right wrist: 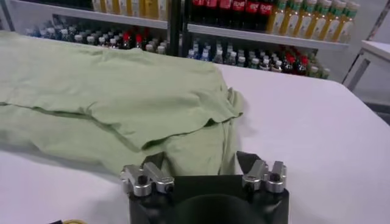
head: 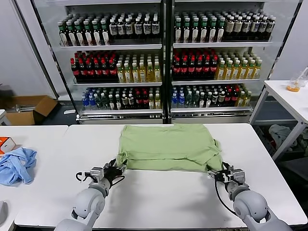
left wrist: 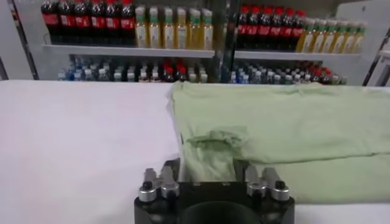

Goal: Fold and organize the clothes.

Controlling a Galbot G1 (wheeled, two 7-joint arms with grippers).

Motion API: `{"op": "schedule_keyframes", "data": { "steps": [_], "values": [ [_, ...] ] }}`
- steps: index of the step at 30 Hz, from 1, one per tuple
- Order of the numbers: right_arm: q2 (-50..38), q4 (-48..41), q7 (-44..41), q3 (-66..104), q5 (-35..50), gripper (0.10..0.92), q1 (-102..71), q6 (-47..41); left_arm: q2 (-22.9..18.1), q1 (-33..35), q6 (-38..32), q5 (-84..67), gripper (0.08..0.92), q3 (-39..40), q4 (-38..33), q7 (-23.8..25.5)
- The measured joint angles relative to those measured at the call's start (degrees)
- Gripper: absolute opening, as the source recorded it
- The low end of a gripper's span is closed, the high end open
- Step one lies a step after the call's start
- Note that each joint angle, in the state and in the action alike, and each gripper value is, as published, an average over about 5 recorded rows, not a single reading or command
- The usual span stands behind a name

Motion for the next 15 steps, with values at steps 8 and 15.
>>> {"op": "schedule_keyframes", "data": {
  "steps": [8, 15],
  "values": [
    [-0.43, 0.25, -0.17, 0.27, 1.29, 0.335, -0.98, -0.29, 0.20, 0.25, 1.28, 0.36, 0.228, 0.24, 0.13, 0.72],
    [-1.44, 1.74, -0.31, 0.98, 1.58, 0.163, -2.55, -0.55, 0.71, 1.03, 2.00, 0.19, 0.093, 0.10, -0.47, 1.36]
  ]
}}
